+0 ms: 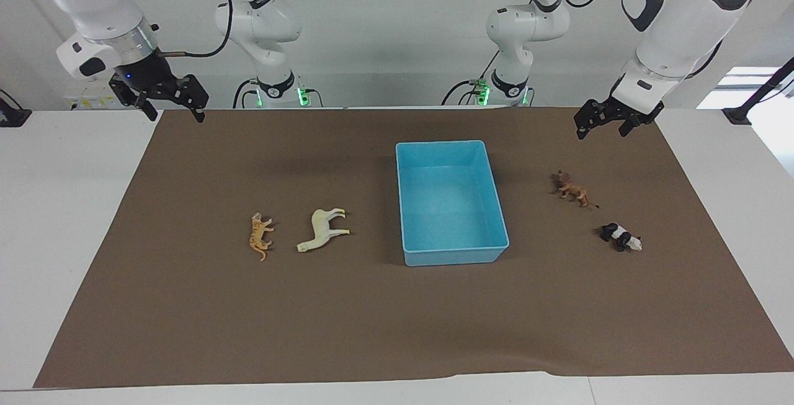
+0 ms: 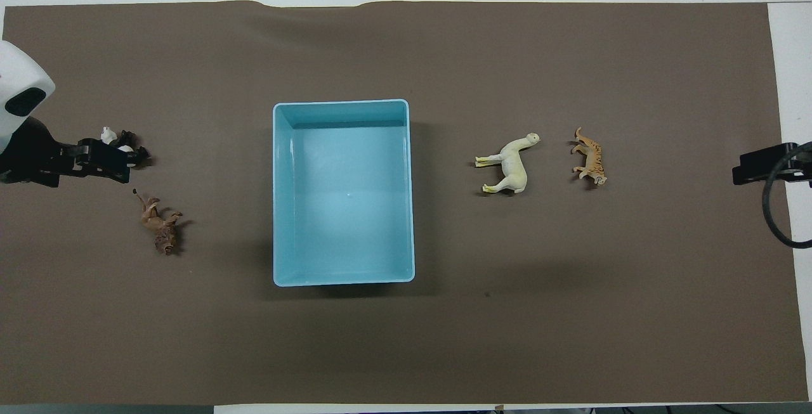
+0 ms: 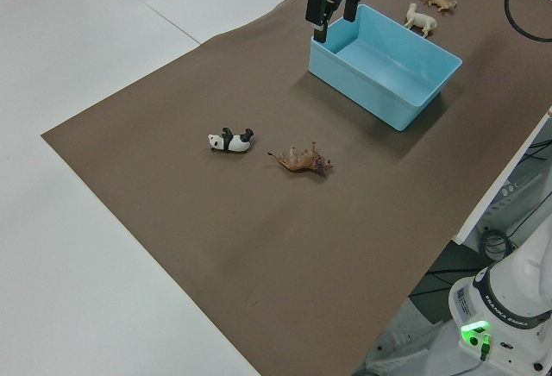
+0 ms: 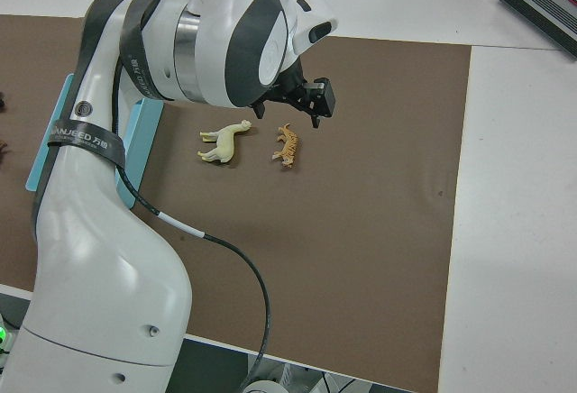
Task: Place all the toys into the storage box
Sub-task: 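Reach the right gripper toward the cream toy horse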
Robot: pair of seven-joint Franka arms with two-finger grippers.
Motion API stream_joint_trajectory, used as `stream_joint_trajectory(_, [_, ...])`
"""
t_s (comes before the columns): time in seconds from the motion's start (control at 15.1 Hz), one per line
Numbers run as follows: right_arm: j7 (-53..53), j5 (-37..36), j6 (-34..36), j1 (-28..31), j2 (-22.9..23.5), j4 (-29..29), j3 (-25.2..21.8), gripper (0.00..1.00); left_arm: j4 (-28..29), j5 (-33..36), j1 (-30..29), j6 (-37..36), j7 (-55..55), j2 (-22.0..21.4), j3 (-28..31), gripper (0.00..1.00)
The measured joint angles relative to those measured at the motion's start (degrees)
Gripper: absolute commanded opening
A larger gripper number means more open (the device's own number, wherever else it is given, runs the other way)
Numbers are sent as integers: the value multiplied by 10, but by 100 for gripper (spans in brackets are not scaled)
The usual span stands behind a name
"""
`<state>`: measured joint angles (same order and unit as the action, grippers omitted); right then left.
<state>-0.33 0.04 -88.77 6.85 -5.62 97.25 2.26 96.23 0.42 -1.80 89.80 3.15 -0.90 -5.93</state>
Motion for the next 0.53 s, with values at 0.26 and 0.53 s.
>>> stream_joint_trajectory(0.26, [0,0,0,0,0,0,0,100,0,0,0,19,0,0,0,100])
stream_joint_trajectory(0.53, [0,-18,-1,-23,-1,0,1,100,0,0,0,27,0,0,0,100])
